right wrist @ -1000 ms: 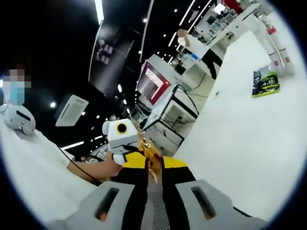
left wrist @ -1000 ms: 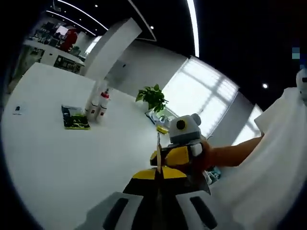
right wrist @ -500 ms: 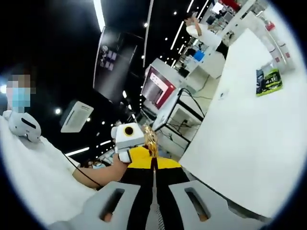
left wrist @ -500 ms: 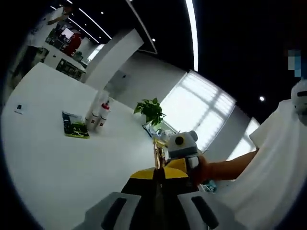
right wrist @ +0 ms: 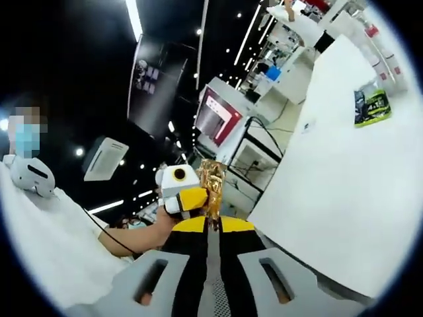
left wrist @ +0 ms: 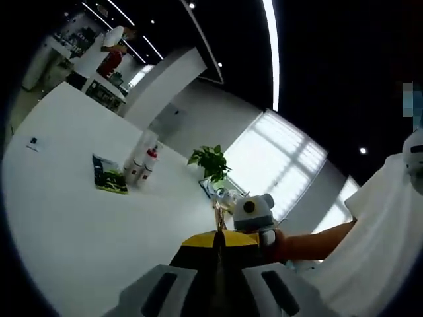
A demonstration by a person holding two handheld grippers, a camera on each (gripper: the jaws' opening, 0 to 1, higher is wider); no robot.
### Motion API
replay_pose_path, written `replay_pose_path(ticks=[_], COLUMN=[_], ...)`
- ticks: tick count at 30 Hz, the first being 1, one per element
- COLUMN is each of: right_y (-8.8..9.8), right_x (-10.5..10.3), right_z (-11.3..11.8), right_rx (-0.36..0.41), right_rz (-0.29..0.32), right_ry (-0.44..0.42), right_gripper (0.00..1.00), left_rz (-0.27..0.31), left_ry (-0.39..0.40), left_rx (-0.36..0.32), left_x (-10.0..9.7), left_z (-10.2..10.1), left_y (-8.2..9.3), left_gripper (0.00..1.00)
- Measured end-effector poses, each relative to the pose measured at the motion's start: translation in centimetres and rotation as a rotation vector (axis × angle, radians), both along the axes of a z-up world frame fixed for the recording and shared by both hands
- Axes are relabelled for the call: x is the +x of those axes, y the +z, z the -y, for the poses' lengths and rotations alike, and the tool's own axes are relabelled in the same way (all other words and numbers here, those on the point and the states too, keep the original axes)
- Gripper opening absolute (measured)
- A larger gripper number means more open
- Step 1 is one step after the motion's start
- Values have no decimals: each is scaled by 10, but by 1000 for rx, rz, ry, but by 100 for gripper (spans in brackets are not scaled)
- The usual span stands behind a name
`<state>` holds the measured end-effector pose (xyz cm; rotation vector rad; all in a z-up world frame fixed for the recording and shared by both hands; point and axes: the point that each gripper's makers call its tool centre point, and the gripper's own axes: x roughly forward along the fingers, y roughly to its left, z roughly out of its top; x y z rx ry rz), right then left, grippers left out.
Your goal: Arrange the skincare products in the storage area until every visible bottle or jar stands upright without overlapping.
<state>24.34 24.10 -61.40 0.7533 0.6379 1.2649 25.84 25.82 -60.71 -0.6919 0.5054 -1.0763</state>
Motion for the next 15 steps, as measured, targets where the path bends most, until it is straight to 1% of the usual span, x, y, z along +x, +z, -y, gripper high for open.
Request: replay_pose_path(ticks=[2, 5, 7, 9, 10, 11, 13, 14, 15], right_y=[-1, -1, 2, 3, 3, 2, -3, -4, -6], right_x=[0, 2, 8, 14, 15, 16, 18, 20, 22], right_z=[1, 4, 8, 12, 14, 15, 16, 16, 17], right_rx=[1, 0, 24, 44, 50, 47, 25, 17, 7], right_rz=[-3, -14, -29, -59, -69, -71, -72, -73, -73], right_ry=[0, -8, -39, -69, -73, -77, -87, -98, -114], right_gripper=[1, 0, 0, 0, 0, 0, 0, 0, 0], left_rz=[0, 5, 5, 13, 27, 39, 71, 105, 129], left_ry=[2, 1, -3, -9, -14, -17, -6, 11, 16], left_rx=[2, 22, 33, 59, 97, 120, 199, 259, 288], left_x=[0, -1, -1, -3, -4, -4, -3, 0, 1], left_z=[0, 2, 1, 3, 4, 5, 5, 4, 3], left_y=[0, -3, -5, -8, -13, -16, -26, -32, -35], left_gripper=[1, 1, 1, 2, 2, 3, 4, 4, 5])
